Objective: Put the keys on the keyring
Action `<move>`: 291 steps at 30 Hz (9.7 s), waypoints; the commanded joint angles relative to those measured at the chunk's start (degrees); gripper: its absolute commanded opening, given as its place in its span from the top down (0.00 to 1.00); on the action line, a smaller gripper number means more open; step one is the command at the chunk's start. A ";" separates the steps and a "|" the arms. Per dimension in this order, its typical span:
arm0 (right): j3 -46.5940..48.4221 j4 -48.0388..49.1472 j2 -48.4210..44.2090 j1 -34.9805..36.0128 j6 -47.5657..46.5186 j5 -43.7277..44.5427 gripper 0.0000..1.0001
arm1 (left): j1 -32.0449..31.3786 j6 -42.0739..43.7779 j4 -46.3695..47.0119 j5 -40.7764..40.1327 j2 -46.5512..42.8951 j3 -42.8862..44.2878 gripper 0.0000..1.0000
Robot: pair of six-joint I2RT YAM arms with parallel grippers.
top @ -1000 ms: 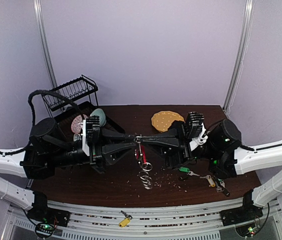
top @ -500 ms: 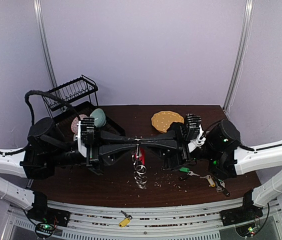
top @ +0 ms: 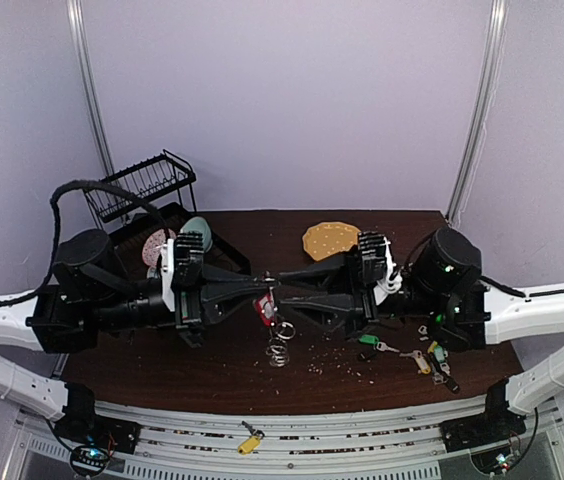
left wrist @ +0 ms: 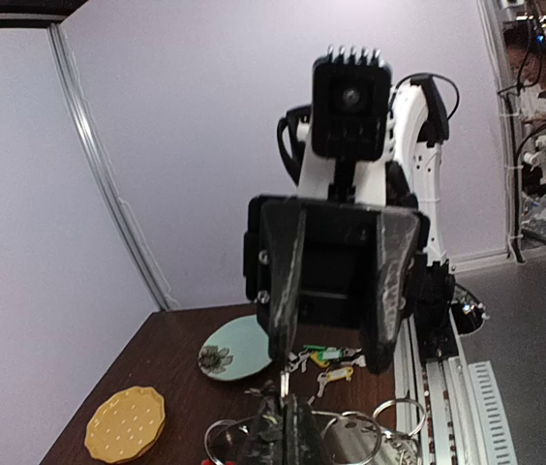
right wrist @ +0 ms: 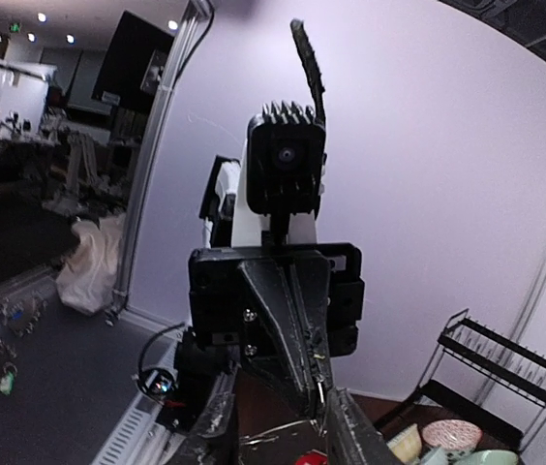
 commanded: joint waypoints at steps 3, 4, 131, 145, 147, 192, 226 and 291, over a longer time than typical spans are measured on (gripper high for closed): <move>12.11 -35.97 -4.36 -0.13 -18.69 6.22 0.65 | -0.18 3.67 -27.09 -10.13 1.00 11.33 1.00; 13.85 -39.54 -3.68 -0.18 -20.04 7.09 0.66 | -0.26 3.73 -29.65 -10.64 1.80 12.79 1.00; 5.72 -8.04 -0.85 3.89 -2.22 -1.39 0.79 | -1.28 12.79 17.00 12.43 -4.17 -6.20 1.00; 14.01 -40.52 -6.78 4.24 -20.30 -3.91 0.67 | -1.24 21.95 -3.20 25.22 -4.31 2.31 1.00; 13.19 -40.32 -7.62 4.25 -20.66 -3.12 0.66 | -1.28 22.46 -4.07 26.91 -4.67 3.00 1.00; 13.59 -46.45 34.22 20.89 19.44 29.32 0.74 | -1.28 -6.50 -13.73 -7.74 -30.65 -13.87 1.00; 12.68 -46.22 29.65 14.95 18.82 31.43 1.00 | -1.28 -4.05 -13.48 -6.11 -29.80 -12.88 1.00; 16.92 -45.39 37.43 14.50 4.39 15.63 0.79 | -1.28 -3.94 -15.56 -9.91 -31.66 -12.24 1.00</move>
